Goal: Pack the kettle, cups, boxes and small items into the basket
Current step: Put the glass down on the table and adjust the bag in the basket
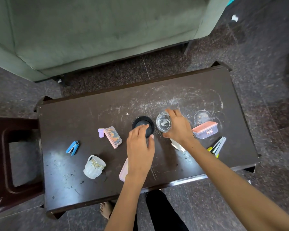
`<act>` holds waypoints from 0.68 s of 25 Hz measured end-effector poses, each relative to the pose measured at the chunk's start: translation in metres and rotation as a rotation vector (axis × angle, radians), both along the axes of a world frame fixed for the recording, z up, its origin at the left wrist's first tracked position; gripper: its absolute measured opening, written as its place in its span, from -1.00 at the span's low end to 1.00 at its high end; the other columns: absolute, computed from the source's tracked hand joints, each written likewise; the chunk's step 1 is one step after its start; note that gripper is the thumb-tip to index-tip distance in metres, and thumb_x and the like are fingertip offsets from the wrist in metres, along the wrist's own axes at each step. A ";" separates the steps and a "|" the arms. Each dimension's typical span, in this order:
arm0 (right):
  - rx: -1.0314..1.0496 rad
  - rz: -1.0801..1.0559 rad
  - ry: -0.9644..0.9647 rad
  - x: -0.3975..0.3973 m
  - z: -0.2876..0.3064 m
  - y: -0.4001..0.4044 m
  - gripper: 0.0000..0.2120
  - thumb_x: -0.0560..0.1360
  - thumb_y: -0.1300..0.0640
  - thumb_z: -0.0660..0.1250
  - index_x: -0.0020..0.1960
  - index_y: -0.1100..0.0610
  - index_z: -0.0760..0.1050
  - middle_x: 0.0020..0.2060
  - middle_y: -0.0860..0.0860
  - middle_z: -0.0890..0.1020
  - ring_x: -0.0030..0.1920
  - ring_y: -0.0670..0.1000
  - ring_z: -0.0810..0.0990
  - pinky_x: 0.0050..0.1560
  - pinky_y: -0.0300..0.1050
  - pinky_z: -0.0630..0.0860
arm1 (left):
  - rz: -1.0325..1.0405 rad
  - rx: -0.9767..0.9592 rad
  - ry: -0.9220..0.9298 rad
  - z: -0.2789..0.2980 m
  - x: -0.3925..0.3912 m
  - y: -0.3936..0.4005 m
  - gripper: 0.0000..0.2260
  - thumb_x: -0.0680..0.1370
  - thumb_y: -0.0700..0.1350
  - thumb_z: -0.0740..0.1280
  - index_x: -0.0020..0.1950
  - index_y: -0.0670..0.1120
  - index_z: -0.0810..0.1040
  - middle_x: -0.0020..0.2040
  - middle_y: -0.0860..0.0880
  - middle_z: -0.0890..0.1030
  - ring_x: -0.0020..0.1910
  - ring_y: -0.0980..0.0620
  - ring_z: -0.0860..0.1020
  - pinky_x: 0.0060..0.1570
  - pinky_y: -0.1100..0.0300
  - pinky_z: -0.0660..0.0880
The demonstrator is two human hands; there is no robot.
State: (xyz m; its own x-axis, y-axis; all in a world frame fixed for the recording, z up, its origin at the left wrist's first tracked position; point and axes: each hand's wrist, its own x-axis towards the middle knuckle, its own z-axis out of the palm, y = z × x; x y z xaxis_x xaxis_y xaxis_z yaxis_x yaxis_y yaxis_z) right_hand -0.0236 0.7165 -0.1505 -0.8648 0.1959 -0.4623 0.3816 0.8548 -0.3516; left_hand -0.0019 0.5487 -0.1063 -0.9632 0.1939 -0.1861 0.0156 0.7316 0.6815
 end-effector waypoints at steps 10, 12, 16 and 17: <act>0.018 0.013 0.024 0.007 -0.005 -0.003 -0.08 0.24 0.07 0.57 0.46 0.08 0.15 0.32 0.11 0.35 0.22 0.17 0.47 0.07 0.04 0.50 | 0.002 -0.016 -0.028 -0.002 0.007 0.000 -0.70 0.53 -0.17 0.29 0.27 -0.09 0.48 0.22 -0.03 0.54 0.22 -0.03 0.44 0.20 0.06 0.39; 0.020 0.014 0.013 0.007 -0.005 -0.003 -0.09 0.26 0.07 0.56 0.47 0.08 0.14 0.32 0.11 0.34 0.23 0.17 0.46 0.06 0.04 0.50 | 0.007 -0.009 -0.027 -0.003 0.007 0.000 -0.71 0.53 -0.17 0.30 0.26 -0.09 0.49 0.22 -0.03 0.54 0.21 -0.03 0.44 0.20 0.05 0.40; 0.025 0.023 -0.010 0.007 -0.005 -0.004 -0.09 0.30 0.06 0.54 0.49 0.07 0.10 0.36 0.09 0.30 0.26 0.15 0.44 0.06 0.04 0.50 | 0.007 0.004 -0.019 -0.004 0.008 -0.002 -0.71 0.53 -0.17 0.30 0.26 -0.09 0.49 0.21 -0.03 0.54 0.21 -0.03 0.44 0.21 0.05 0.40; 0.035 0.029 -0.023 0.006 -0.003 -0.004 -0.09 0.31 0.06 0.53 0.50 0.06 0.08 0.38 0.08 0.29 0.28 0.15 0.42 0.07 0.05 0.49 | 0.007 0.003 -0.019 -0.004 0.008 -0.002 -0.70 0.53 -0.17 0.30 0.26 -0.09 0.49 0.21 -0.02 0.54 0.22 -0.02 0.44 0.21 0.06 0.39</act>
